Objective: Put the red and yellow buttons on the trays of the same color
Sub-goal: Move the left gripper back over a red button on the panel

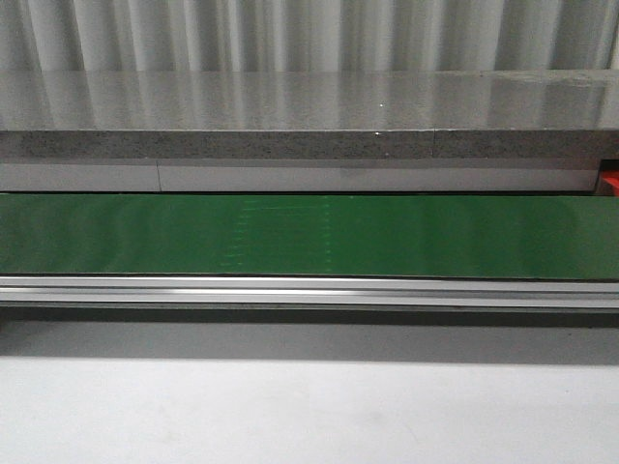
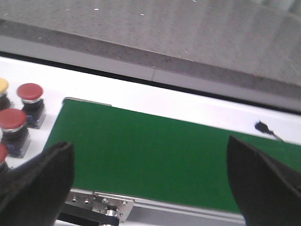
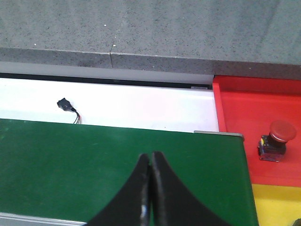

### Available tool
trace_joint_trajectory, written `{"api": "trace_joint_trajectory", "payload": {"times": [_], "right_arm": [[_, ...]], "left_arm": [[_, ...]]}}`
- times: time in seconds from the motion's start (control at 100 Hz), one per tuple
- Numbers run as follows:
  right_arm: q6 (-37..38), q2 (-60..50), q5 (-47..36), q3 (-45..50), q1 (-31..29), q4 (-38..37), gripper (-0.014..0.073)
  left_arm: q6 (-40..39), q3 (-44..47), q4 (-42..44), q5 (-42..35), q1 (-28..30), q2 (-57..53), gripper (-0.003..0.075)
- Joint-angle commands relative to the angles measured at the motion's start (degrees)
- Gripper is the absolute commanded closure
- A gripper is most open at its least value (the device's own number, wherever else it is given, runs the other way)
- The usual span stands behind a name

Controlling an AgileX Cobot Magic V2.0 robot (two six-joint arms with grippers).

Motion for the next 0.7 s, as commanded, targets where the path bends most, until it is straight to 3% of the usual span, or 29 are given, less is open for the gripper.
{"api": "trace_joint_trajectory", "payload": {"times": [0.0, 0.34, 0.69], "right_arm": [[-0.58, -0.20, -4.05, -1.48, 0.11, 0.46, 0.0662], [-0.58, -0.20, -4.05, -1.48, 0.11, 0.46, 0.0662], [-0.58, -0.20, -4.05, -1.48, 0.11, 0.46, 0.0662]], "left_arm": [[-5.99, -5.00, 1.02, -1.91, 3.79, 4.11, 0.0104], [-7.97, -14.35, -4.63, 5.28, 22.74, 23.31, 0.0104], [-7.97, -18.40, -5.83, 5.80, 23.47, 38.02, 0.0104]]}}
